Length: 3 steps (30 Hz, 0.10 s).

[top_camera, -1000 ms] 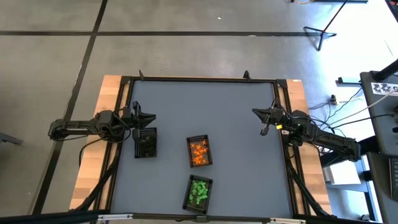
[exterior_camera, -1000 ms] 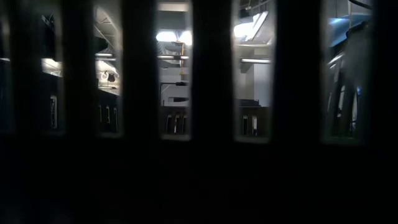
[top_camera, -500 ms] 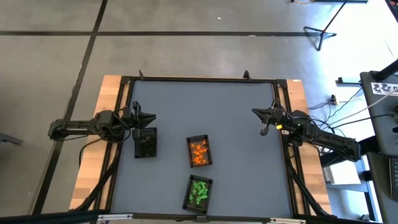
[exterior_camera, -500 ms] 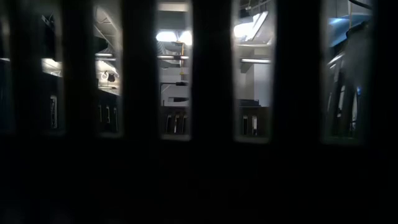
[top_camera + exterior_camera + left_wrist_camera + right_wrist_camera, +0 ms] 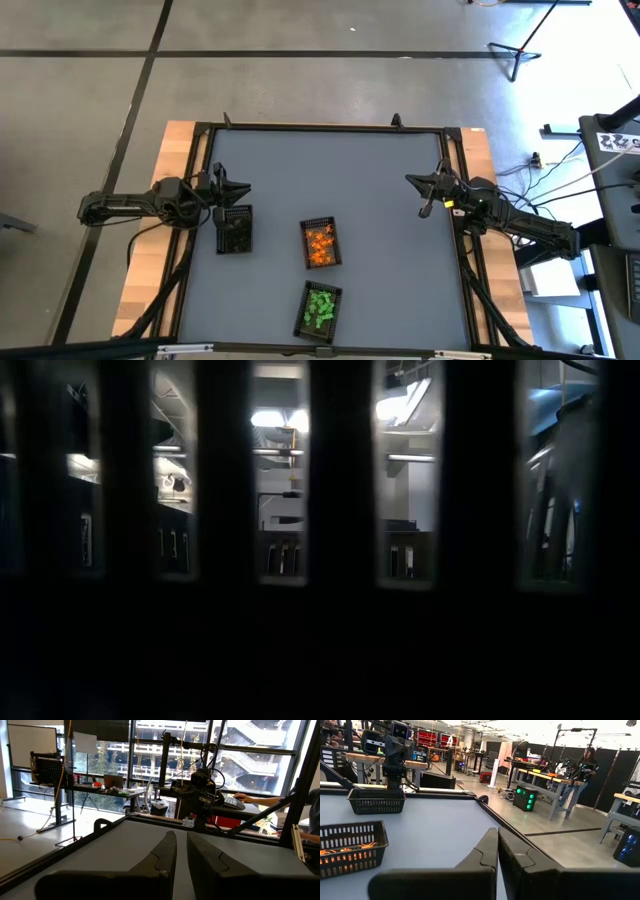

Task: Sort Halloween decoration
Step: Return to Home Position

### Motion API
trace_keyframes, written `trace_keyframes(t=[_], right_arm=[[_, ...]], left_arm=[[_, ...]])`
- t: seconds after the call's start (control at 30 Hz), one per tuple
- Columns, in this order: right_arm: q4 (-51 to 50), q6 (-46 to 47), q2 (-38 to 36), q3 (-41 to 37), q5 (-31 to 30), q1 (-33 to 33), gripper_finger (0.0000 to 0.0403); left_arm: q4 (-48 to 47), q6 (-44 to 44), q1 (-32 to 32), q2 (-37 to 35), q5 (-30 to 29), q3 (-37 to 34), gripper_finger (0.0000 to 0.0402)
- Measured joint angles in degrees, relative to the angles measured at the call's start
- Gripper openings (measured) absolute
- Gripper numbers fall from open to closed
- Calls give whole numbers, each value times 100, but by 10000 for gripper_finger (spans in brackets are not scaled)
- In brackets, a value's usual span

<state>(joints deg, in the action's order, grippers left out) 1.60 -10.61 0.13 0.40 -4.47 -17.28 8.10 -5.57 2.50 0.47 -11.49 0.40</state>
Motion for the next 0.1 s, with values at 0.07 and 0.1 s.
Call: trace_keyframes(t=[0.07,0.1], right_arm=[[-2,0,1,0,0,0,12],[0,2,1,0,0,0,12]], left_arm=[[0,0,0,2,0,0,39],[0,1,-2,0,0,0,39]])
